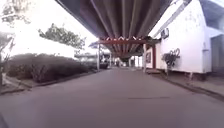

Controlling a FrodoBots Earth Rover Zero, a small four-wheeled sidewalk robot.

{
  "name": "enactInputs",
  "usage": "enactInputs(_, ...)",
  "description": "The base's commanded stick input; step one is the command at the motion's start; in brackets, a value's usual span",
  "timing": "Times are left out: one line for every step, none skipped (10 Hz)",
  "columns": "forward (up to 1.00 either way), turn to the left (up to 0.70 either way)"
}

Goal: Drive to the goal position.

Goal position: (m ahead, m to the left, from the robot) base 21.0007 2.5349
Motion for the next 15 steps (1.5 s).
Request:
enactInputs(0.85, 0.0)
enactInputs(0.85, 0.0)
enactInputs(0.85, 0.0)
enactInputs(0.85, 0.0)
enactInputs(0.85, 0.0)
enactInputs(0.85, 0.0)
enactInputs(0.85, 0.0)
enactInputs(0.85, 0.0)
enactInputs(0.85, 0.0)
enactInputs(0.85, 0.0)
enactInputs(0.85, 0.0)
enactInputs(0.85, 0.0)
enactInputs(0.85, 0.0)
enactInputs(0.85, 0.0)
enactInputs(0.85, 0.0)
